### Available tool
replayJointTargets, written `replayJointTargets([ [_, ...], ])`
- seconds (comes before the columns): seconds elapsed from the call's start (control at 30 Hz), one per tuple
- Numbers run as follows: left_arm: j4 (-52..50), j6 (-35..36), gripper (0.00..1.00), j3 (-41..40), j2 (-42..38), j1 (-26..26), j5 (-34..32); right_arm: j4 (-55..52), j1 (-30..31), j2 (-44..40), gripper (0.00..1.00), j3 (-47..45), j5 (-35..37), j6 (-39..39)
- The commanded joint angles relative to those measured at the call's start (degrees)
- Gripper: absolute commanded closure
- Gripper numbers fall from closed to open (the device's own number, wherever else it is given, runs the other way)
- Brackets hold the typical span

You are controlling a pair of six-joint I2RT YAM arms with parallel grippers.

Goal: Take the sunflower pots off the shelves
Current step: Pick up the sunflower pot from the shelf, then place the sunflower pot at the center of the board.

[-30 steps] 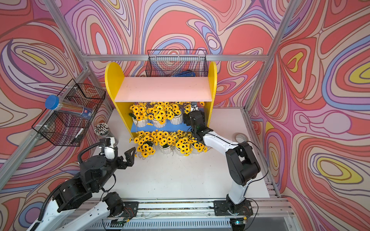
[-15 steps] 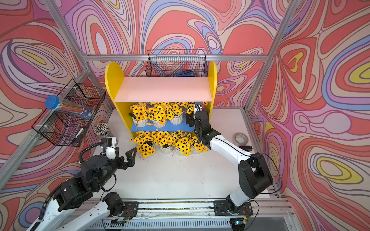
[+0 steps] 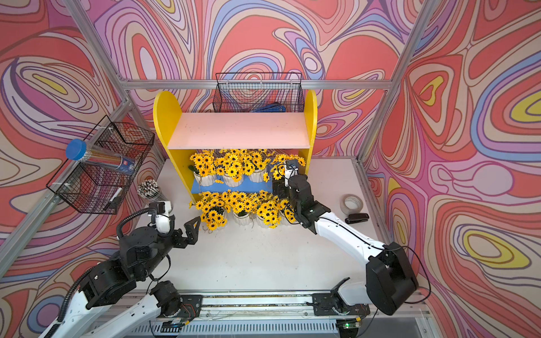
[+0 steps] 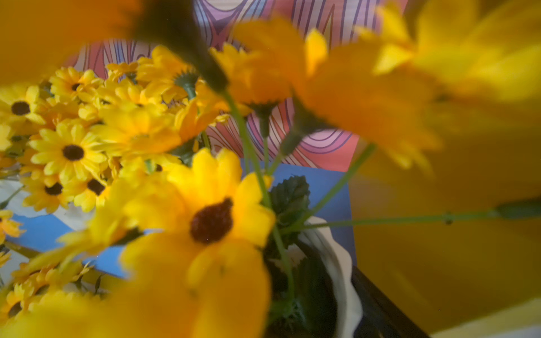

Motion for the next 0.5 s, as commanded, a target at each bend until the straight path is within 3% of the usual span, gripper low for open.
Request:
replayJointTargets([
  [0.0, -0.98, 0.11, 0.0, -0.35, -0.06, -0.04, -0.13, 1.59, 1.94, -4.61, 1.0, -1.9, 0.41, 1.71],
  [0.3, -2.48, 0.21, 0.0, -0.01, 0.86, -0.04, -0.27, -3.57, 5.5, -14.92, 1.0, -5.78, 0.93, 2.22],
  [0.47, -6.04, -0.54, 0.0, 0.51, 0.38, -0.06, -2.79, -5.44, 11.75, -18.34, 1.0, -6.93, -2.0, 3.64],
])
